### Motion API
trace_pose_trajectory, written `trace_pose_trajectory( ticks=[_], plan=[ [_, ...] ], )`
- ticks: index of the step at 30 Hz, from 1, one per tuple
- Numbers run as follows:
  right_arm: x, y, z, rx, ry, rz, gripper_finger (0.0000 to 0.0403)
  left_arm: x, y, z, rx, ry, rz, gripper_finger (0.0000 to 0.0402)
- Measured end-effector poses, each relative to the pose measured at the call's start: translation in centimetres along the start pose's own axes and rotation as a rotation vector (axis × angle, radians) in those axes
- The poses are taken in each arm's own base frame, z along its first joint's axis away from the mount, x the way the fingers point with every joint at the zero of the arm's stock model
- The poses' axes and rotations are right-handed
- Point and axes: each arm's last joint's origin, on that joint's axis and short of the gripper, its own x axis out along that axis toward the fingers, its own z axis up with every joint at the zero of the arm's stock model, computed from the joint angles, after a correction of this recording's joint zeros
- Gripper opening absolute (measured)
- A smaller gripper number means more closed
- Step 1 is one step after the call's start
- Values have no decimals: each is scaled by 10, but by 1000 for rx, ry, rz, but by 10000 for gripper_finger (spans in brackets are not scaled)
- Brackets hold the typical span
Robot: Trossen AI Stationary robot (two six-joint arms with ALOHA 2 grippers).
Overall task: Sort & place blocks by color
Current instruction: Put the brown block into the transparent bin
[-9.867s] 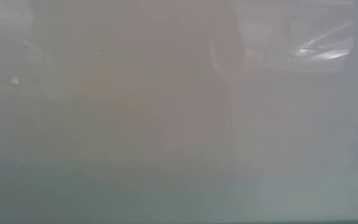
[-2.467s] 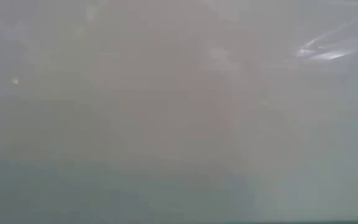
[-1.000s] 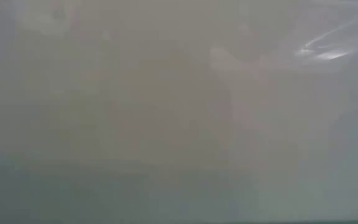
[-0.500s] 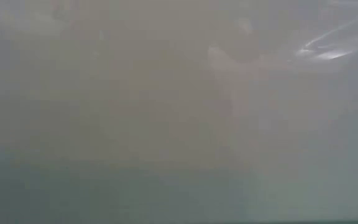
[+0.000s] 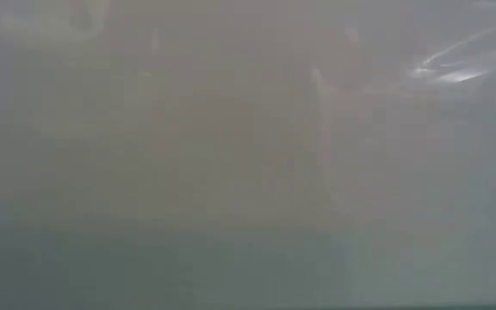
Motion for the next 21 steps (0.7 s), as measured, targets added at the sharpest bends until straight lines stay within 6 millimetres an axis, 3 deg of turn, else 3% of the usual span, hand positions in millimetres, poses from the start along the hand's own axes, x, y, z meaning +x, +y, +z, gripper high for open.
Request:
trace_pose_trajectory(
  ticks=[4, 10, 14, 21],
  plan=[
    [2, -9, 7, 116, -29, -38, 247, -13, -10, -13, 138, 15, -75, 132],
    [13, -19, 11, 219, -14, -79, 247, -58, -31, -41, 431, -134, -261, 132],
    [31, -19, 13, 282, 21, -15, 247, -90, -43, -65, 646, -271, -395, 132],
    [66, -12, 22, 392, -49, 163, 247, -121, -60, -106, 890, -421, -571, 132]
  ],
)
